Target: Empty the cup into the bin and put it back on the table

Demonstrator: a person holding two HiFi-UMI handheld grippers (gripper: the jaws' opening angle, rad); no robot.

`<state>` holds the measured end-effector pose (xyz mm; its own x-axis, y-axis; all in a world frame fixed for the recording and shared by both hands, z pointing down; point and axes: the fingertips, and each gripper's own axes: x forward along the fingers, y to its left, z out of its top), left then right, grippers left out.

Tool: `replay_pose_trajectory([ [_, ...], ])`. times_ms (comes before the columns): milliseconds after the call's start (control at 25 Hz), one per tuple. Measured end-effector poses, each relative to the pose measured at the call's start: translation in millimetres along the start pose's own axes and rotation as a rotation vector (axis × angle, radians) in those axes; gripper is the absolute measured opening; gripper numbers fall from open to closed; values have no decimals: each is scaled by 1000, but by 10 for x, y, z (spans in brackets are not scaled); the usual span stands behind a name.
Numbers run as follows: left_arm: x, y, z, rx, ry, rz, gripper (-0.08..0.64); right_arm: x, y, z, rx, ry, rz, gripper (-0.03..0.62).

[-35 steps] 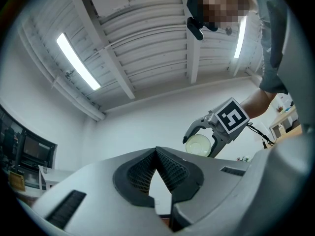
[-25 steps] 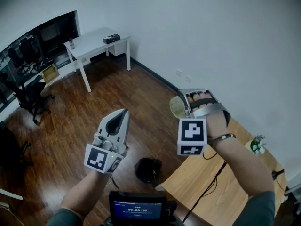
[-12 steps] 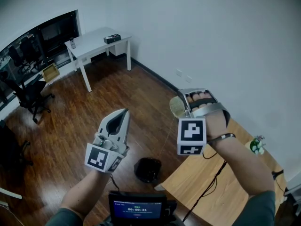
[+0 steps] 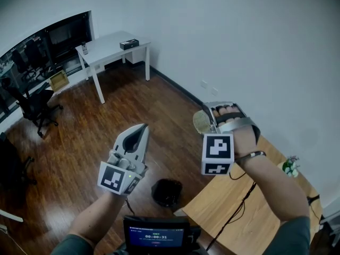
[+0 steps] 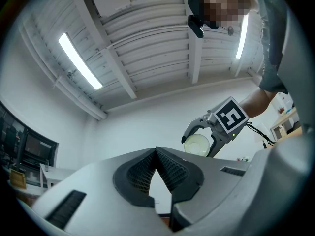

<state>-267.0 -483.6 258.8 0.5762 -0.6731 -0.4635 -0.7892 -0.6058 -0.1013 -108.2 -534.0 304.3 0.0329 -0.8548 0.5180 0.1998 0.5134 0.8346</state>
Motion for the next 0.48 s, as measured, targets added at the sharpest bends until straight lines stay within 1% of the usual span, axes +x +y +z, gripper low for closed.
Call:
replay_pose_trajectory([
  [480,-32,45,2,-1,-5,6,-11,-10,-65,69,-28,0,-24,396],
])
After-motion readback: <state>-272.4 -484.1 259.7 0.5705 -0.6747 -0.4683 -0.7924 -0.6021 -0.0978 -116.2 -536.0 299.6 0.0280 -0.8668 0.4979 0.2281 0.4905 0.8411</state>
